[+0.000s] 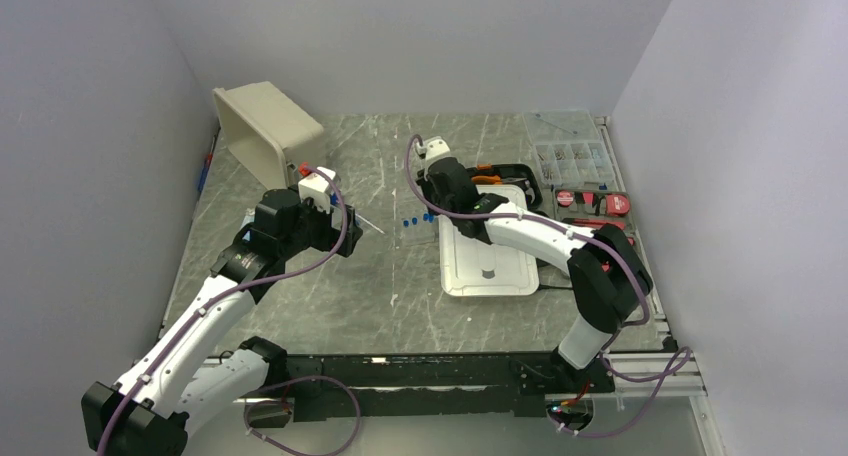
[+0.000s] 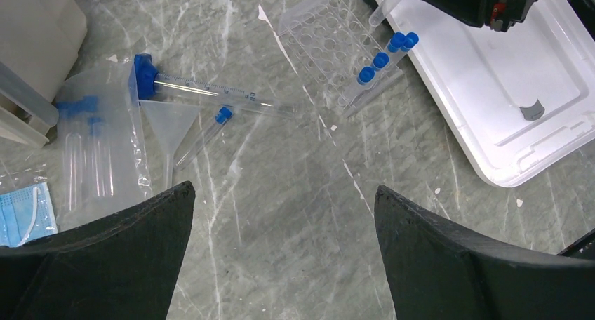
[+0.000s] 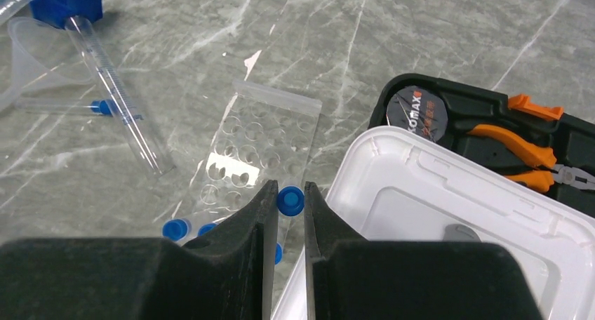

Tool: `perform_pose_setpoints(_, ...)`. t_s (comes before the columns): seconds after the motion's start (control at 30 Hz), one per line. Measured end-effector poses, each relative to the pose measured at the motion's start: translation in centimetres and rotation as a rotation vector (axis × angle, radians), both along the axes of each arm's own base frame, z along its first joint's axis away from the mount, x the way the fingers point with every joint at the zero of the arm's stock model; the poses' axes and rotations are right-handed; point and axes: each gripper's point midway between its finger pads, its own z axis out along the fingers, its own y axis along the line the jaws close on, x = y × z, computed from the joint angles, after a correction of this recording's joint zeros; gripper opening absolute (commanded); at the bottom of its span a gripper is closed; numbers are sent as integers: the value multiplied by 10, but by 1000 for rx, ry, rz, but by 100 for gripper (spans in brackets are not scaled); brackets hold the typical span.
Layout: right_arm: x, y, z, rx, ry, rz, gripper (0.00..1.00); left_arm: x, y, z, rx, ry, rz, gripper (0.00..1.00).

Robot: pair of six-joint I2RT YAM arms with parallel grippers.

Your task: Organize the chemistry lab equipment

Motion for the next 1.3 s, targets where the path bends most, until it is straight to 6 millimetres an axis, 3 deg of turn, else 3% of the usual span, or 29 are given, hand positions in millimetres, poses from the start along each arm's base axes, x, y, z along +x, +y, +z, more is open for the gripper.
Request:
perform_pose_setpoints(0.3, 4, 10, 0, 0, 23, 23, 9, 0, 0, 0, 0, 0, 0, 99)
perform_pose_setpoints(0.67, -5, 3, -19, -55, 90, 25, 8, 0, 0, 0, 0, 1, 0, 99)
perform_pose_setpoints(1.3, -7, 4, -23, -56, 102, 25, 8, -1, 0, -1, 3, 6, -1, 99)
